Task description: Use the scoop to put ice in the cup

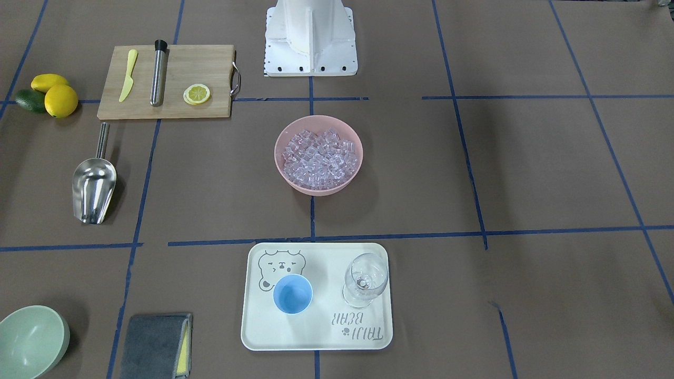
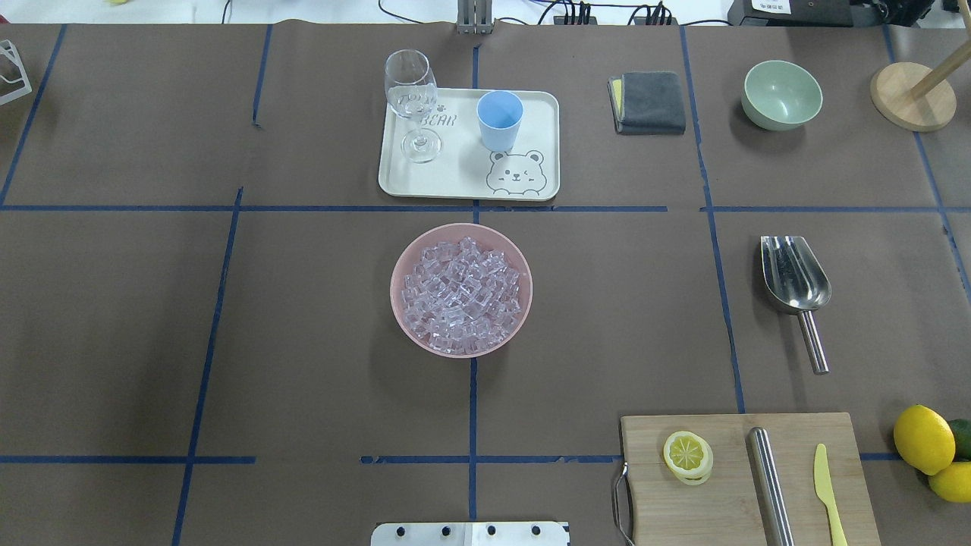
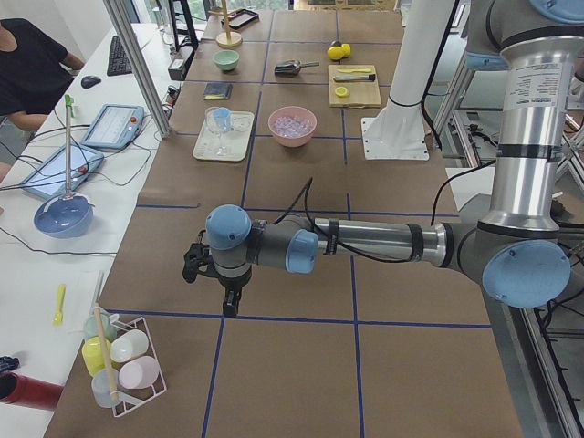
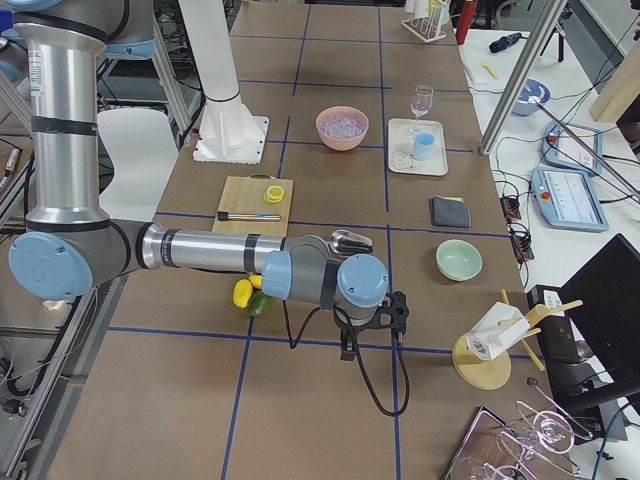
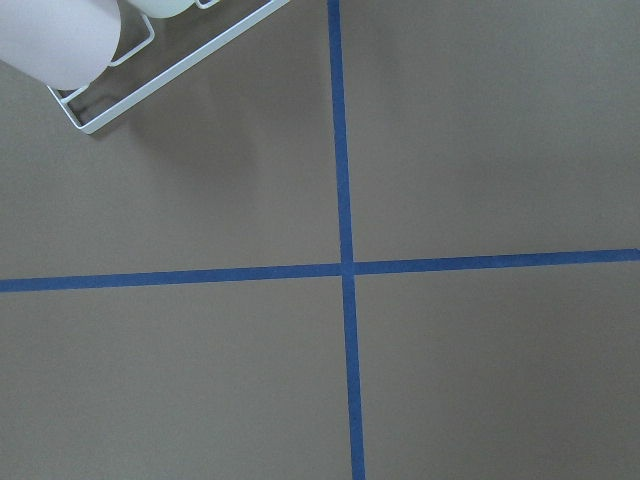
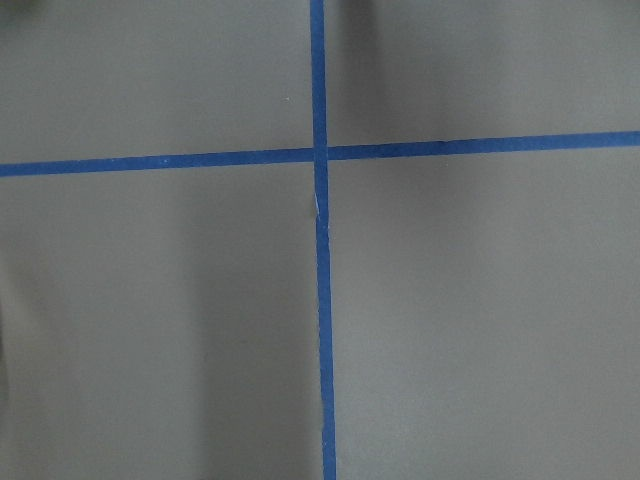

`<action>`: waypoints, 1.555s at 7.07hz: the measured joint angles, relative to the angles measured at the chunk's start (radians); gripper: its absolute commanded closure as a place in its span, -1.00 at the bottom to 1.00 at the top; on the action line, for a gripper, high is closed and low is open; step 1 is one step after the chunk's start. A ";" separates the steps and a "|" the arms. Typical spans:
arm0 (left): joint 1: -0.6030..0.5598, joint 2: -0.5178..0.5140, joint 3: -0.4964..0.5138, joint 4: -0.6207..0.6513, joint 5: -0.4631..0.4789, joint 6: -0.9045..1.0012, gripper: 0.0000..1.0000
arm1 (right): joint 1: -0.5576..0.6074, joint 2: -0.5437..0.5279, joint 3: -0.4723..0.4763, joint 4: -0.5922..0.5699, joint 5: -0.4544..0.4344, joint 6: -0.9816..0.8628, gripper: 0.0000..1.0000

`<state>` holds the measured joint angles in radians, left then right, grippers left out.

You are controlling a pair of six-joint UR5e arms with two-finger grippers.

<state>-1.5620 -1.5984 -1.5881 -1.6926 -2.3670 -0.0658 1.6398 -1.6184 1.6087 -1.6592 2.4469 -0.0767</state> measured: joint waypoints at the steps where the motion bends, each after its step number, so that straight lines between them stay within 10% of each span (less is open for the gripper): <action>1: 0.000 0.001 -0.002 -0.001 0.000 0.000 -1.00 | 0.000 0.000 0.000 0.001 -0.001 0.000 -1.00; 7: 0.079 -0.001 -0.021 -0.279 -0.002 -0.008 -1.00 | -0.014 0.058 0.021 0.036 0.057 0.004 -1.00; 11: 0.189 -0.014 -0.022 -0.445 -0.015 -0.053 -1.00 | -0.100 0.139 0.051 0.106 0.061 0.334 -1.00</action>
<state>-1.3726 -1.6129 -1.6097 -2.1375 -2.3818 -0.1184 1.5401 -1.4798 1.6594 -1.5529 2.5080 0.2573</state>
